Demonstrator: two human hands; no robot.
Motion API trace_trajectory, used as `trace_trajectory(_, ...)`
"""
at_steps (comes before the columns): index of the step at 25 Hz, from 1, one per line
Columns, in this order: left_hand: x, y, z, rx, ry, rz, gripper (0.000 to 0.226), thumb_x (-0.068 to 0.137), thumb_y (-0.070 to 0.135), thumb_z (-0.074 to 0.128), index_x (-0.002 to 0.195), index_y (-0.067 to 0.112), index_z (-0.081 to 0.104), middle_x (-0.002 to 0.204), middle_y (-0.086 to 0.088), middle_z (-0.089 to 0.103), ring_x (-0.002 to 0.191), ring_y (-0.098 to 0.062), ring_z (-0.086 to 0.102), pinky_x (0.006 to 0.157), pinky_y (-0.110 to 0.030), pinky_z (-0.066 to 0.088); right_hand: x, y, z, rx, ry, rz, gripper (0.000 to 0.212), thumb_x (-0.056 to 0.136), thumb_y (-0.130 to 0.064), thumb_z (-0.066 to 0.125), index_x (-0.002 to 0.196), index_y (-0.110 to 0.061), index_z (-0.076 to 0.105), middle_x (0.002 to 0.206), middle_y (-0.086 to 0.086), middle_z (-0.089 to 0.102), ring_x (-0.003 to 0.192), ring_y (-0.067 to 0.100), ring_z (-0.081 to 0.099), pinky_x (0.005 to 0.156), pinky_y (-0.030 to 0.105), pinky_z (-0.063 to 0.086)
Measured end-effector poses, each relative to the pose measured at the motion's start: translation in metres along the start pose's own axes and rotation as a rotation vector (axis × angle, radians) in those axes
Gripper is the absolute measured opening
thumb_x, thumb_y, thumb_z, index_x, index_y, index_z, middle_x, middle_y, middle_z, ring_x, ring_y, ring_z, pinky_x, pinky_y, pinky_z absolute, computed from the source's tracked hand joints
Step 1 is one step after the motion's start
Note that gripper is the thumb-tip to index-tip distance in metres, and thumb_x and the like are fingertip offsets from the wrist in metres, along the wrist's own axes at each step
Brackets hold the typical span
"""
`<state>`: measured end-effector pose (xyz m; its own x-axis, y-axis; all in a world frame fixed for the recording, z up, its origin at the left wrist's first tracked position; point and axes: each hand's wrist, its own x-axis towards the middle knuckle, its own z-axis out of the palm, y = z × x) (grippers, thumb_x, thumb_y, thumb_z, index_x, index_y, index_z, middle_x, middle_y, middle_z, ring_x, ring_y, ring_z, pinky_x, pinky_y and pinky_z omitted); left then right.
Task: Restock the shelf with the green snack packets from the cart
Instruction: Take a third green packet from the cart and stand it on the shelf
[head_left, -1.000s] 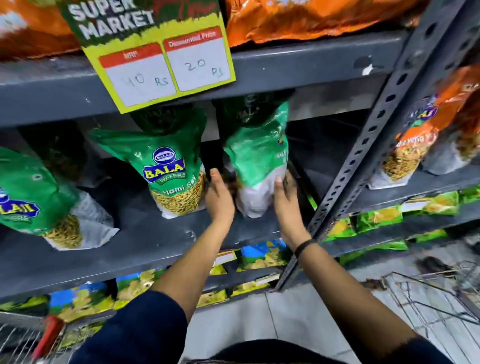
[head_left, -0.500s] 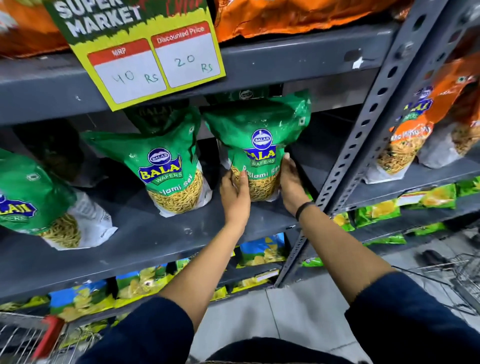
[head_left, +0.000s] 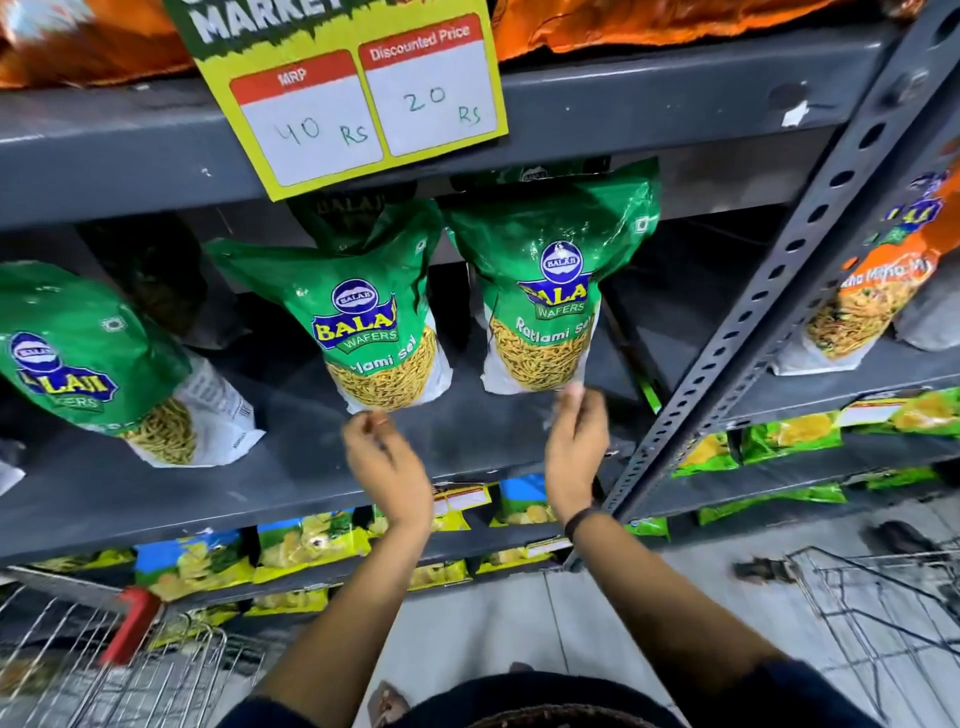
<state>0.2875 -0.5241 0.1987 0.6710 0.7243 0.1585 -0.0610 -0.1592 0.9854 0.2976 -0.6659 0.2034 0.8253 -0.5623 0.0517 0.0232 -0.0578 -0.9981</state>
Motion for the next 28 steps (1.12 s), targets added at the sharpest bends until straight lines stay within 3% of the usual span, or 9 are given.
trace_trajectory(3, 0.038, -0.003, -0.02, -0.043, 0.164, -0.11, 0.038, 0.089, 0.031, 0.039, 0.103, -0.003, 0.049, 0.096, -0.023, 0.055, 0.087, -0.018, 0.045, 0.082, -0.032, 0.037, -0.029, 0.001, 0.021, -0.085, -0.476, -0.048, 0.025, 0.087, -0.041, 0.053, 0.101, -0.021, 0.056, 0.105, 0.006, 0.062, 0.097, 0.019, 0.059, 0.083, 0.035, 0.049)
trace_trajectory(6, 0.073, 0.007, -0.016, -0.12, -0.175, -0.247, 0.033, 0.094, 0.044, 0.03, 0.117, 0.025, 0.045, 0.124, 0.002, 0.051, 0.116, -0.007, 0.046, 0.107, -0.038, 0.034, -0.007, -0.015, 0.063, -0.128, -0.77, -0.065, 0.078, 0.076, -0.034, 0.071, 0.14, -0.017, 0.029, 0.146, 0.0, 0.038, 0.135, 0.011, 0.033, 0.111, 0.029, 0.031)
trace_trajectory(9, 0.089, 0.013, -0.013, -0.134, -0.407, -0.242, 0.032, 0.096, 0.046, 0.021, 0.115, 0.031, 0.041, 0.126, 0.003, 0.048, 0.118, -0.013, 0.047, 0.102, -0.037, 0.041, 0.009, -0.02, 0.097, -0.24, -0.828, -0.037, 0.107, 0.061, -0.049, 0.078, 0.143, -0.018, 0.018, 0.152, 0.006, 0.031, 0.141, 0.019, 0.029, 0.117, 0.043, 0.028)
trace_trajectory(15, 0.101, -0.005, -0.045, -0.058, -0.494, -0.25, 0.048, 0.085, 0.064, 0.022, 0.125, 0.04, 0.035, 0.144, 0.001, 0.04, 0.13, -0.015, 0.04, 0.115, -0.045, 0.03, -0.022, -0.007, 0.114, -0.187, -0.798, -0.021, 0.106, 0.057, -0.048, 0.077, 0.142, -0.021, 0.02, 0.147, 0.007, 0.034, 0.139, 0.02, 0.026, 0.116, 0.044, 0.029)
trace_trajectory(19, 0.096, 0.0, -0.051, -0.075, -0.537, -0.204, 0.04, 0.088, 0.058, 0.02, 0.121, 0.043, 0.037, 0.145, 0.002, 0.039, 0.132, -0.013, 0.038, 0.114, -0.04, 0.03, -0.027, -0.008, 0.116, -0.173, -0.78, -0.005, 0.11, 0.058, -0.049, 0.079, 0.144, -0.023, 0.015, 0.149, 0.006, 0.029, 0.141, 0.018, 0.024, 0.118, 0.039, 0.025)
trace_trajectory(22, 0.089, -0.009, -0.056, -0.058, -0.333, -0.189, 0.031, 0.094, 0.049, 0.028, 0.107, 0.034, 0.051, 0.121, 0.007, 0.057, 0.117, -0.012, 0.049, 0.105, -0.038, 0.037, -0.048, -0.009, 0.103, -0.134, -0.575, -0.019, 0.097, 0.064, -0.036, 0.08, 0.141, -0.018, 0.024, 0.133, -0.001, 0.034, 0.131, 0.012, 0.029, 0.109, 0.024, 0.026)
trace_trajectory(24, 0.087, -0.023, -0.076, -0.118, -0.014, -0.223, 0.027, 0.096, 0.037, 0.031, 0.096, 0.023, 0.054, 0.099, -0.002, 0.061, 0.096, -0.017, 0.055, 0.096, -0.043, 0.042, -0.079, -0.002, 0.097, -0.105, -0.409, -0.078, 0.067, 0.066, -0.039, 0.078, 0.12, -0.02, 0.043, 0.108, -0.006, 0.041, 0.109, 0.017, 0.046, 0.101, 0.037, 0.043)
trace_trajectory(26, 0.088, -0.028, -0.105, -0.101, 0.247, -0.159, 0.032, 0.095, 0.029, 0.032, 0.093, 0.002, 0.05, 0.085, -0.013, 0.056, 0.082, -0.018, 0.047, 0.085, -0.036, 0.043, -0.111, 0.002, 0.099, -0.141, -0.501, -0.122, 0.045, 0.071, -0.041, 0.074, 0.103, -0.027, 0.047, 0.097, -0.005, 0.048, 0.094, 0.019, 0.053, 0.088, 0.045, 0.049)
trace_trajectory(28, 0.11, -0.03, -0.142, -0.037, 0.413, -0.076, 0.027, 0.094, 0.021, 0.034, 0.093, -0.005, 0.044, 0.083, -0.008, 0.047, 0.08, -0.016, 0.039, 0.077, -0.021, 0.04, -0.138, -0.005, 0.118, -0.17, -0.71, -0.123, 0.042, 0.073, -0.038, 0.073, 0.106, -0.03, 0.048, 0.101, 0.0, 0.055, 0.094, 0.015, 0.055, 0.089, 0.041, 0.05)
